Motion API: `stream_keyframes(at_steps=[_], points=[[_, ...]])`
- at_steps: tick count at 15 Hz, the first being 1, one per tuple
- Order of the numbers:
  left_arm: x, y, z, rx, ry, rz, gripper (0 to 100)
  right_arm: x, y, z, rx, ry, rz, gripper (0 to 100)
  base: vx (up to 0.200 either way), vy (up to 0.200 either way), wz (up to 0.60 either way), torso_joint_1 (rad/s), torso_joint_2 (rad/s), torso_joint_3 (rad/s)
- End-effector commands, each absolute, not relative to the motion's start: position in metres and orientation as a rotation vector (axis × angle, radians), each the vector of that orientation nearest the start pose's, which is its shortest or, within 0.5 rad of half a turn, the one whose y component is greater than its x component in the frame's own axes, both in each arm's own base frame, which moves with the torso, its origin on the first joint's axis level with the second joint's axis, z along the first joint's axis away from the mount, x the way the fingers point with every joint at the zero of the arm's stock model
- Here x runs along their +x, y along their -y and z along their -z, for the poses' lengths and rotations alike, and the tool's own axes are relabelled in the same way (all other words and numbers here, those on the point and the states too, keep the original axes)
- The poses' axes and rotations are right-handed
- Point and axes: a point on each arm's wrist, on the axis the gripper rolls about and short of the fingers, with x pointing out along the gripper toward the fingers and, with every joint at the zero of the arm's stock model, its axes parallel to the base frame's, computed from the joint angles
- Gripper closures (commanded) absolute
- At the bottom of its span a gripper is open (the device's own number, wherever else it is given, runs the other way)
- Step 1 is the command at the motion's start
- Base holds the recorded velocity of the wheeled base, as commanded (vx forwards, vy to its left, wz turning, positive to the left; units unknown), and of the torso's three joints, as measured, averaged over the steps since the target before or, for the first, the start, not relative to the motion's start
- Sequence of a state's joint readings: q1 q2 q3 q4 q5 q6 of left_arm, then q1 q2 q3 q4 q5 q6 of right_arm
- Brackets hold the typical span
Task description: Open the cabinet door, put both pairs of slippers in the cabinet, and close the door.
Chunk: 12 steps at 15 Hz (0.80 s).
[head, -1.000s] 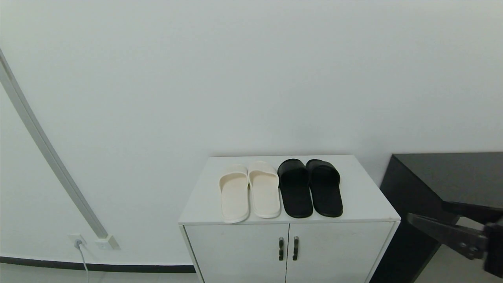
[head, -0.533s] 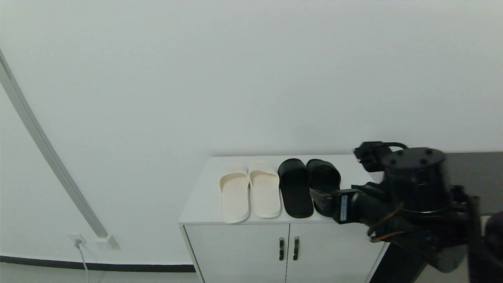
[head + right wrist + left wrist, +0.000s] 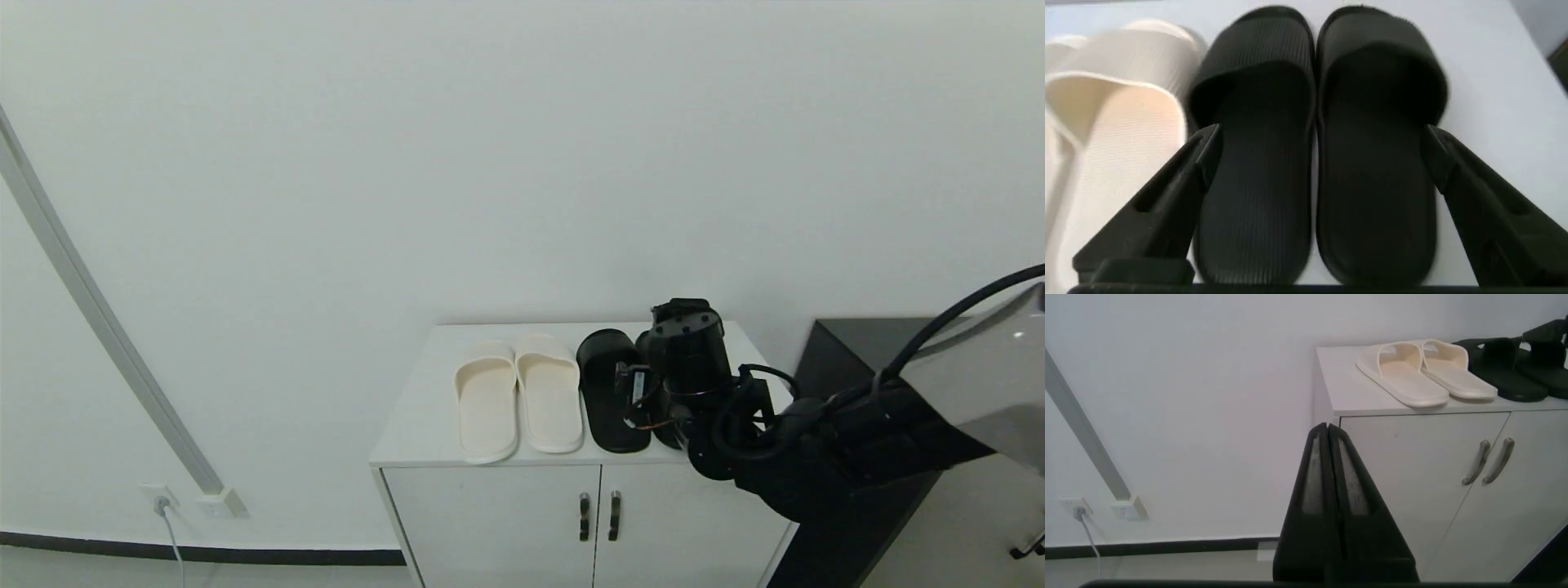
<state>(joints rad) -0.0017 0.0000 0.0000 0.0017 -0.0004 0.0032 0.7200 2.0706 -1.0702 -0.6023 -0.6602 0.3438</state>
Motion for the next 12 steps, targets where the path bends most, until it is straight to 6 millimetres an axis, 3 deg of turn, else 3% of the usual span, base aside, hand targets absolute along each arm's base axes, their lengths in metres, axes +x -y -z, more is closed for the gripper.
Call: stream_keyframes(at_steps=[1,12], points=[[-0.023,0.0,-0.075,0.003,-0.003,0.002,100,0.322,-0.252,-0.096,0.062,-0.336,0.03,0,0.0,0.0,0.0,0.0,0.0,0.0],[-0.023,0.0,-0.075,0.0,-0.003,-0.003,100,0.384,-0.253,-0.077,0.049,-0.294,0.066,0,0.0,0.0,0.0,0.0,0.0,0.0]])
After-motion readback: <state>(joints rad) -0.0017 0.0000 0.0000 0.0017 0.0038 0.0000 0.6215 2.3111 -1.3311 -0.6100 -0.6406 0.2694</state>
